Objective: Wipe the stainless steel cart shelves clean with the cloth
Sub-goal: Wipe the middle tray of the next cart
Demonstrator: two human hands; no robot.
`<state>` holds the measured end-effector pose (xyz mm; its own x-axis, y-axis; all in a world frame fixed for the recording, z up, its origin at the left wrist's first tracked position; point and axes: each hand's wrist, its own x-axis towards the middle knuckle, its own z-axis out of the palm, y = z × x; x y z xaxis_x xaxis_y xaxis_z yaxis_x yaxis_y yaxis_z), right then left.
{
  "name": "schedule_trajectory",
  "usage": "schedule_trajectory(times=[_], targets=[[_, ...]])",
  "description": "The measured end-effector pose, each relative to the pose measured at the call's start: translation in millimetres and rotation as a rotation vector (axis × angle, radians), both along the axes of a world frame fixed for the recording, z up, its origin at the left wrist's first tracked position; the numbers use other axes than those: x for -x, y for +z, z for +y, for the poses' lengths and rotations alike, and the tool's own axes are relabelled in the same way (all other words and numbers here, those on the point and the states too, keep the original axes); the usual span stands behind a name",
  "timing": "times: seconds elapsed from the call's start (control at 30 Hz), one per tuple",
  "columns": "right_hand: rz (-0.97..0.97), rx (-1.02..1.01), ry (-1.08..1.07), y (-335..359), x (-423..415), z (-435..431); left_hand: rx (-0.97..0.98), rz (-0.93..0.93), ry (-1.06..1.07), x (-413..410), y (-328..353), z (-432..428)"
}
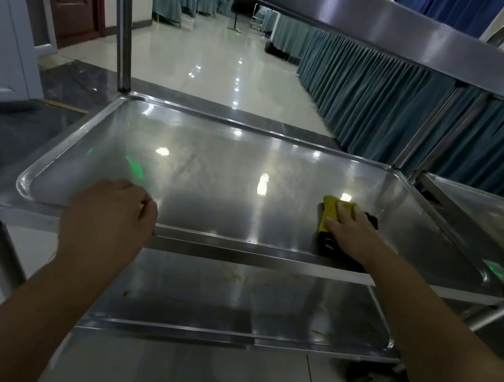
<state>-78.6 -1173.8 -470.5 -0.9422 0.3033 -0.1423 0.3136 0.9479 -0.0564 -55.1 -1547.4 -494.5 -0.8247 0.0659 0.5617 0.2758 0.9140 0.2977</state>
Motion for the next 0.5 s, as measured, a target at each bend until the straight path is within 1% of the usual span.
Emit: schedule_trajectory(times=[0.07,0.17,0.27,0.37,0.43,0.5], targets=[[0.024,0.026,0.052,-4.2,9.1,-38.5,-0.004,0.006,-0.002,-4.7,-3.6,-7.0],[0.034,0.056,0.23,-6.5,22.5,-109.3,-0.018,0.04,0.006,-13.4,-7.8,-20.4],[0.049,0.133,0.361,-4.7,31.4,-192.7,-0.035,0.07,0.022,-25.5,-11.1,-37.6],[-0.009,0.157,0.573,-1.6,33.7,-268.5,-0.045,0.057,0.051,-37.1,-11.5,-56.4],[-0.071,0.148,0.697,0.2,30.1,-296.3,-0.049,0.06,0.085,-44.2,-12.0,-66.9],[-0.074,0.138,0.803,3.4,21.3,-300.3,-0.06,0.06,0.105,-49.0,-11.7,-71.3]])
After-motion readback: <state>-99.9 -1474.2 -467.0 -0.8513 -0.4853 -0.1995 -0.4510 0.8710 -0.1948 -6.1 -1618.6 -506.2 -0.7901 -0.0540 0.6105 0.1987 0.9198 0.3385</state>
